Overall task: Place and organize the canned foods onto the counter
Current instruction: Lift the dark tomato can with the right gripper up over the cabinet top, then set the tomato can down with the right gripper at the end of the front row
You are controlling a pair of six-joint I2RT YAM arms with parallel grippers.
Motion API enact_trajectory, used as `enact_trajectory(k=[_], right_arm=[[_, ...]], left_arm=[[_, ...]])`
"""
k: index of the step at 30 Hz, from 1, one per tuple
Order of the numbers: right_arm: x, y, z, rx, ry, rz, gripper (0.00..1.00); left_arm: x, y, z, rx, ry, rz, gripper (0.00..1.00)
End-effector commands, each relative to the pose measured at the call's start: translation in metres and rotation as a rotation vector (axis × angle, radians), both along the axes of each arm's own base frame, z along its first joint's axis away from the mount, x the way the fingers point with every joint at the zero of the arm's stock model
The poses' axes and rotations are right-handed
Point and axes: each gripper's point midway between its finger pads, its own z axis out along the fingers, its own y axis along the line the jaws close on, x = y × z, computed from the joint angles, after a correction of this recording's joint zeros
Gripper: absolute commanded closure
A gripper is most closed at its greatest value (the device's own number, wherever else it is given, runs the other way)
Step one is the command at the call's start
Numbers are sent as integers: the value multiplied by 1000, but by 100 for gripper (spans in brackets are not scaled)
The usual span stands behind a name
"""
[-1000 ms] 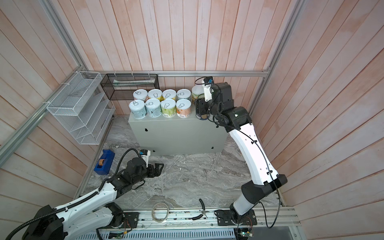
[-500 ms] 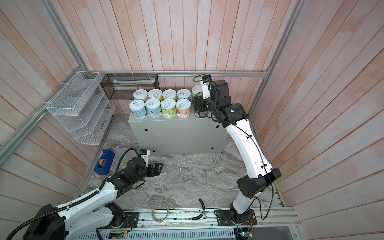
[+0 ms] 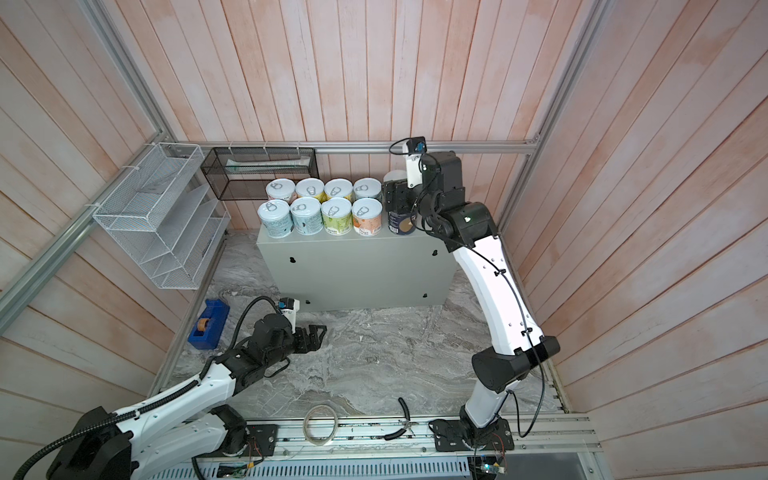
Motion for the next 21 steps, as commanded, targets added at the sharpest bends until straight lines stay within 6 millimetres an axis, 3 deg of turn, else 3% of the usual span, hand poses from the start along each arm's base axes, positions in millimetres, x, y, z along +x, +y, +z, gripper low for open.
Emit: enact_trajectory(k=[1,7,13,16,21], right_arm=[[-2,-3,18,23,-47,-4,9],[-23,-15,54,77,-137,-10,10],[-55,-42,81,130,-233,-65,11],[-62,-64,77,122,-230,-122,8],[-56,-104,39,104,-170,-212,5]], left_arm=[[3,2,-1,12,-17,1,5],[5,1,3,10,-25,-6,5],[6,1,2,7,-22,-7,5],[6,0,3,-1,-23,-9,5],[7,-1,6,-3,-29,-15,5]])
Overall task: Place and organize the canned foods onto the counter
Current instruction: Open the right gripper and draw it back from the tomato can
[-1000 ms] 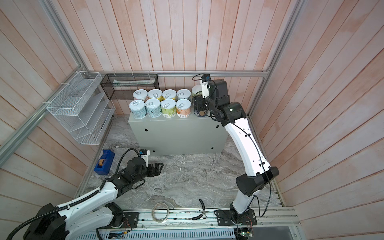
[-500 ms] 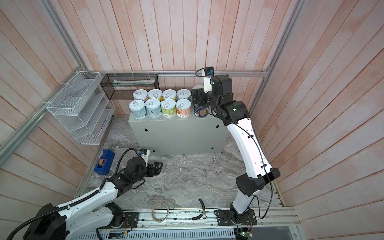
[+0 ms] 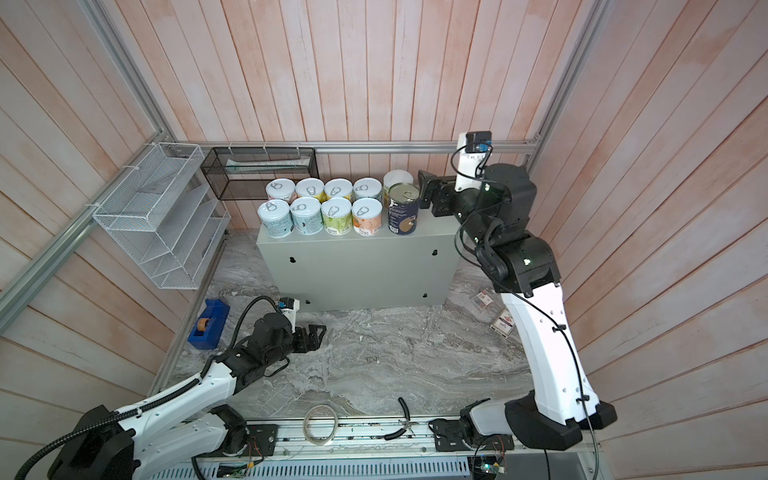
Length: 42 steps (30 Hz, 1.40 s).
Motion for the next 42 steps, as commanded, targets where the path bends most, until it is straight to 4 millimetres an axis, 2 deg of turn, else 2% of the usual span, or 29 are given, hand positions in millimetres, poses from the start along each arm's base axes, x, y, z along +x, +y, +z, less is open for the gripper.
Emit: enact_trajectory(k=[1,4,8,17,25,32,37,42], right_arm=[[19,-19,-39,3,60,-63,5],[22,-35,-56,55,51,-50,4],[34,-44,-78,119,69,-3,4],[56,-27,-109,176,120,84,6],[60,-12,-118,196,138,138,8],[64,14,-130,182,164,181,8],[68,17,-134,173,173,174,8],[68,6,-133,159,181,113,8]], left_arm=[[6,-3,9,-10,-34,-13,5],[7,-5,10,-13,-34,-20,5],[7,-6,11,-23,-35,-17,5],[5,-2,10,-22,-32,-3,5],[6,-2,8,-17,-26,0,5],[6,-3,5,-18,-16,-2,5],[5,-2,5,-16,-17,1,5],[4,0,4,-15,-16,9,5]])
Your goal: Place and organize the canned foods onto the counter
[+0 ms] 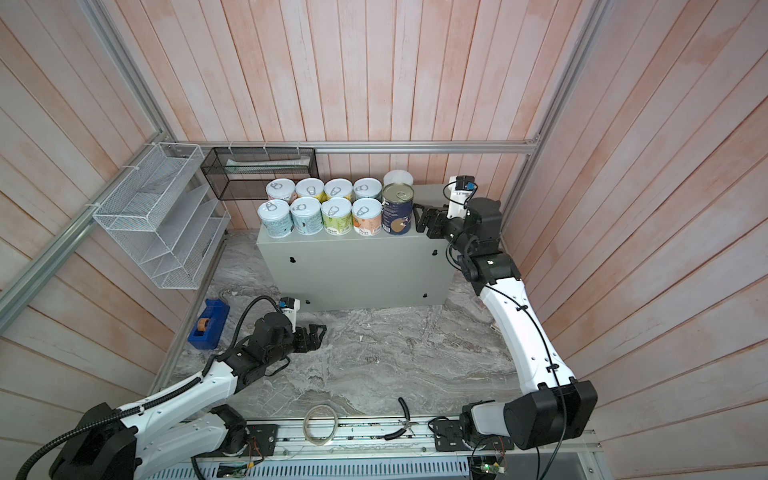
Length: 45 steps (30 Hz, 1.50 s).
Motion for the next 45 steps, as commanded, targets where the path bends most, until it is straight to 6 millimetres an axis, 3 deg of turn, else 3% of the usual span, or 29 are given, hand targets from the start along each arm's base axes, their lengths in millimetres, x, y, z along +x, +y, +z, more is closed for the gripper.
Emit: enact_trajectory(k=[1,8,15,23,30,33,40,45], right_arm=[[-1,-8,5,-27,-11,-53,8],[-25,-38,20,-66,-72,-175,6],[-50,-81,1,-67,-57,-295,2],[-71,-121,-37,-115,-16,-462,2],[-83,-148,-76,-116,-26,-617,2],[-85,-160,-98,-130,-33,-686,2],[-77,-150,-172,-195,9,-624,2],[-73,-141,-190,-243,25,-587,2]], left_arm=[[3,1,7,-14,-22,13,5],[6,12,13,14,-50,66,3],[17,47,41,110,-157,223,0],[19,94,90,204,-337,419,0],[14,119,120,250,-482,507,0],[16,122,122,309,-507,513,0],[24,144,125,452,-640,601,0],[17,177,109,429,-670,680,0]])
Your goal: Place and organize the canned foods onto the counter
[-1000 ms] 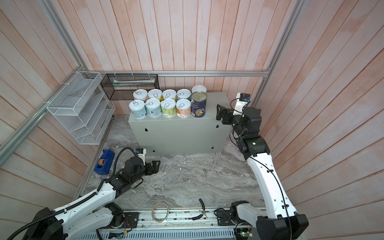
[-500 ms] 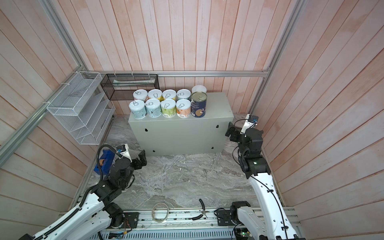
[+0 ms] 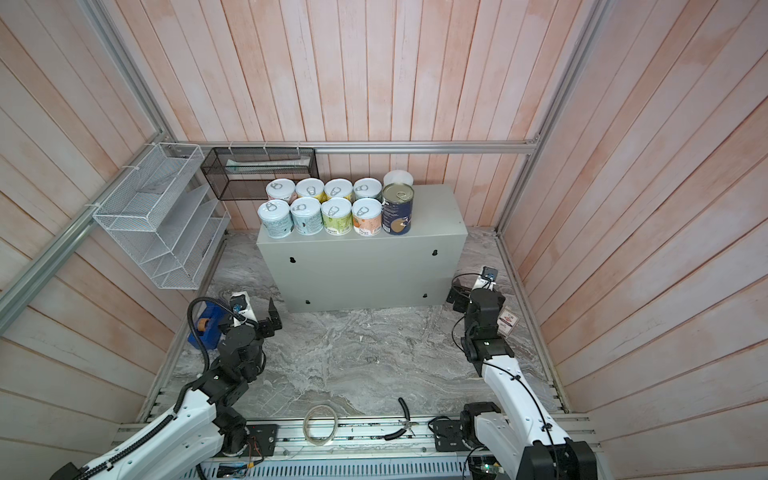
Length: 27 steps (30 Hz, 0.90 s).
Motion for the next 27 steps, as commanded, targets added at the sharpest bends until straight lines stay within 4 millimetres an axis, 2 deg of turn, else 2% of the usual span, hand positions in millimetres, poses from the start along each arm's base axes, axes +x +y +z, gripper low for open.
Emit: enact_trajectory(k=[1,5,8,9,11,14,15,16,17,18,20,21,22,24,27], right_arm=[[8,3,24,-30,-95,15,2],[12,8,31,-24,-148,38,2],[14,11,29,-22,-186,53,2],[15,12,27,-33,-192,58,2],[15,11,22,-57,-211,57,2],[19,4,12,-123,-220,25,2],[23,4,7,-158,-208,25,2],[27,1,1,-174,-199,11,2],[30,-2,-4,-188,-197,-10,2],[33,-3,-11,-208,-188,-3,2],[37,-10,-28,-208,-172,-31,2],[39,-15,-37,-207,-145,-49,2],[39,-13,-47,-203,-122,-31,2],[25,-9,-61,-198,-155,12,2],[14,-13,-59,-167,-267,24,2]], left_arm=[[-4,27,9,-20,-122,69,0],[5,46,-12,-142,-192,20,0],[26,59,-39,-127,-116,25,0],[34,65,-38,-106,-117,59,0],[50,60,-34,-81,-133,-3,0],[79,63,-54,-131,-82,-64,0],[82,54,-53,-108,-89,-117,0],[85,46,-61,-107,-52,-166,0],[88,46,-65,-108,-51,-166,0],[89,42,-61,-96,-80,-191,0],[95,39,-69,-107,-5,-210,0],[96,38,-68,-105,-22,-216,0],[96,38,-66,-103,-38,-218,0],[97,38,-69,-108,-6,-219,0],[97,38,-68,-106,-16,-215,0]])
